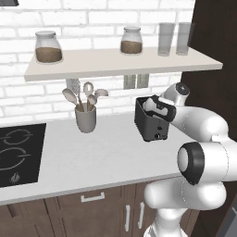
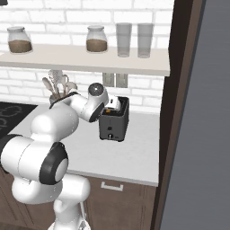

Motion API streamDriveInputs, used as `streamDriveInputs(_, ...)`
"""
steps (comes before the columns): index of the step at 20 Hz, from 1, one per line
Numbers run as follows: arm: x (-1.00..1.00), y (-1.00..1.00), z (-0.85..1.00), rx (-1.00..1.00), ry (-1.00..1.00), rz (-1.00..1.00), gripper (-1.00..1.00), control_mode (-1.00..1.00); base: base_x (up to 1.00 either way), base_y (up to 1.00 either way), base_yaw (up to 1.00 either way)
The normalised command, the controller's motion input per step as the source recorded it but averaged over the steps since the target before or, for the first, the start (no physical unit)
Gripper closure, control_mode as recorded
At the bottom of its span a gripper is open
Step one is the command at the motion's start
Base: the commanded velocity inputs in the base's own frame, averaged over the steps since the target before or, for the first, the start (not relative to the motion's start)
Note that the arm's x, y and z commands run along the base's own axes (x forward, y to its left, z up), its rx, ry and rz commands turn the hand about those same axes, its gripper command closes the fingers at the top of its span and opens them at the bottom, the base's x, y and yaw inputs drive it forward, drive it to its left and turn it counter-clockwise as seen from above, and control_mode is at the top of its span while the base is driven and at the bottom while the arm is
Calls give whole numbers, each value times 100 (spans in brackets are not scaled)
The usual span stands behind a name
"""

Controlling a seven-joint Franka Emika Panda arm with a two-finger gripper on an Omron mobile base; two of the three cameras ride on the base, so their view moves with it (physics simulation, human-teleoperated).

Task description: Start the toaster. Once the lever pops up, take the bread to the plate on the dining counter.

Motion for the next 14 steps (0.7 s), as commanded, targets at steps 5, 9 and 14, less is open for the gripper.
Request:
streamDriveInputs(5,0,0,0,0,0,0,-100,-100,0,0,0)
streamDriveInputs(9,0,0,0,0,0,0,-100,-100,0,0,0)
streamDriveInputs(14,0,0,0,0,0,0,-100,-100,0,0,0)
